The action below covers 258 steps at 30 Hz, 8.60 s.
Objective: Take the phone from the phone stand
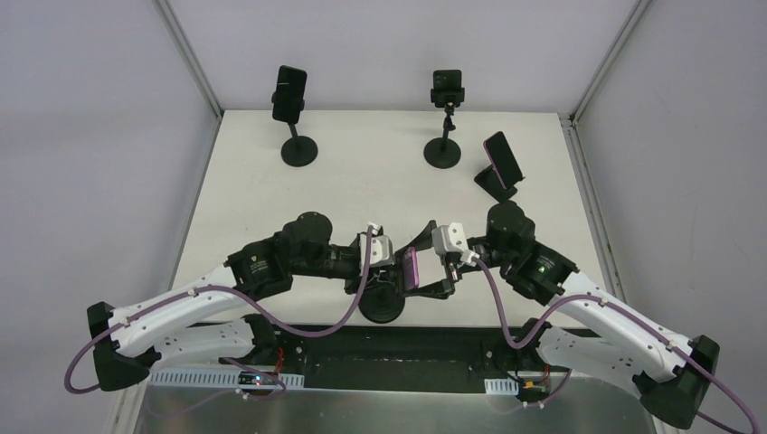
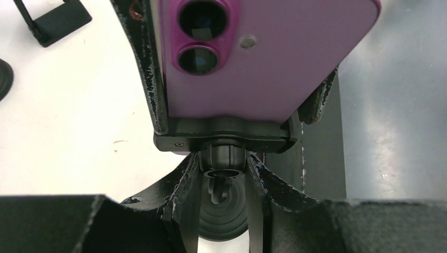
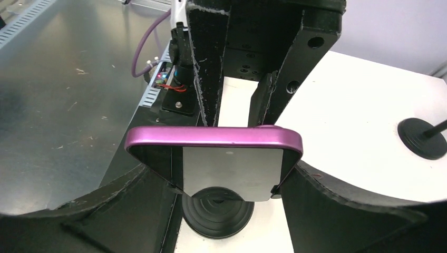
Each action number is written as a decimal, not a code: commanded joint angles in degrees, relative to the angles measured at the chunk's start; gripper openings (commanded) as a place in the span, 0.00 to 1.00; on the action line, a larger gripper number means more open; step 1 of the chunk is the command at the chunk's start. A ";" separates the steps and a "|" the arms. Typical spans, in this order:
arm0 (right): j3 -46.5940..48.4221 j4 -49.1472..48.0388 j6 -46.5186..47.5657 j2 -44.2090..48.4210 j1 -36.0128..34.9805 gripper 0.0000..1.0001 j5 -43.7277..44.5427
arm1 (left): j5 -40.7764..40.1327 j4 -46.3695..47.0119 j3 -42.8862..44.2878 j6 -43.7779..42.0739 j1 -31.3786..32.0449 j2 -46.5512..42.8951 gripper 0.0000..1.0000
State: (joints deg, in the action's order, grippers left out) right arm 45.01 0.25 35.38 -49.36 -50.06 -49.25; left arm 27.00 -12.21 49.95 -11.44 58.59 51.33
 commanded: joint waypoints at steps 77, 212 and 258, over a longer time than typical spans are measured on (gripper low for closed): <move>2.37 14.90 6.47 -8.60 5.00 0.00 -9.67 | -10.21 24.15 -6.44 -4.75 1.36 7.28 0.58; -13.80 -14.93 -33.41 7.87 -17.59 0.00 -7.93 | -8.79 37.27 -13.67 10.42 -14.26 12.16 0.00; -9.32 -0.88 -21.74 9.10 -20.77 0.00 20.95 | -14.00 37.27 -13.94 9.14 -16.93 14.12 0.00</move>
State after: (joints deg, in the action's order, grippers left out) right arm 33.39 -6.11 21.54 -39.59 -64.77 -10.59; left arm 36.21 18.04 35.62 -2.44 48.69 64.97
